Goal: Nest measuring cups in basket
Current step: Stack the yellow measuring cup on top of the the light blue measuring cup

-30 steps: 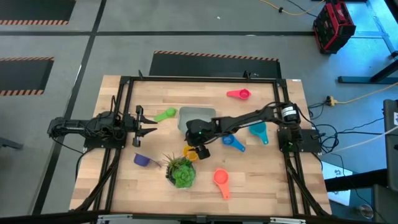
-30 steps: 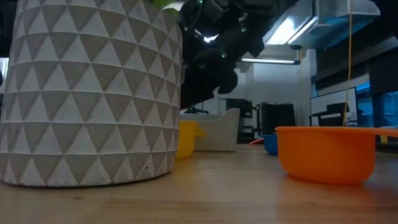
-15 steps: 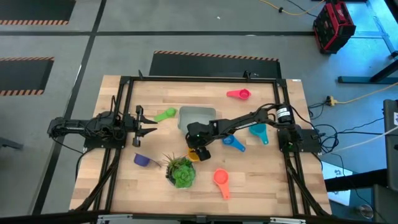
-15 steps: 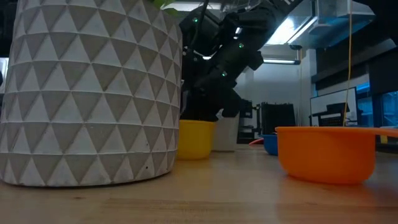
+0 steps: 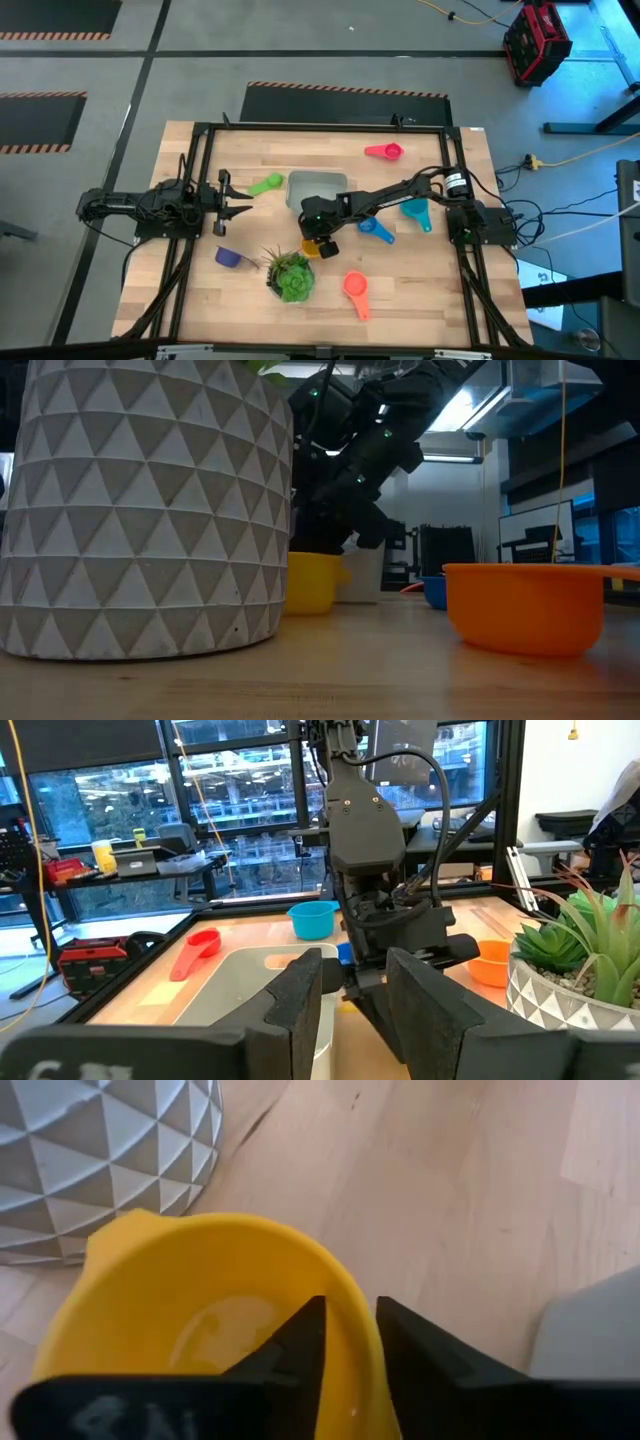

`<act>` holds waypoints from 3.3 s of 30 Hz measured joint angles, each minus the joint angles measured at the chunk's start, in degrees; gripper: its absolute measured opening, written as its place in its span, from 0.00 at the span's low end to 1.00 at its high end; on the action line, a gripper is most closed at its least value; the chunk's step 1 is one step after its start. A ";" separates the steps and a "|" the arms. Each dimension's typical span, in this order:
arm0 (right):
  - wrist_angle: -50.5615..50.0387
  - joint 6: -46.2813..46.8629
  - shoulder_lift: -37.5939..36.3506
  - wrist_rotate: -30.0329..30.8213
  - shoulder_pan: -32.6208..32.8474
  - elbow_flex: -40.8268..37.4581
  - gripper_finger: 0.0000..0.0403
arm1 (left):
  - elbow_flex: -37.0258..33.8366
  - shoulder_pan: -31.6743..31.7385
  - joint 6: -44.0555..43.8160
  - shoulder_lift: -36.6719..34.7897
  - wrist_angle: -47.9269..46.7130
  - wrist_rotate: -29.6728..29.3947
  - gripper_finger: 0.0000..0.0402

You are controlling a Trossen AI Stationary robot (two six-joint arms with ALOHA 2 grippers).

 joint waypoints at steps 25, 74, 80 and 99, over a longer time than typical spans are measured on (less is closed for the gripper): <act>-4.89 6.89 -4.60 -3.98 0.05 -0.09 0.05 | 0.00 -0.01 0.15 0.02 -0.60 0.00 0.27; -55.07 51.37 -54.99 14.10 0.03 -6.26 0.05 | 0.00 -0.02 0.13 0.02 -0.90 0.04 0.27; -55.11 53.02 -58.24 12.63 -1.09 -11.87 0.05 | 0.00 -0.01 0.14 0.02 -0.92 0.04 0.27; -55.03 52.98 -66.62 11.80 -14.12 -29.71 0.05 | 0.00 -0.01 0.15 0.02 -0.92 0.04 0.27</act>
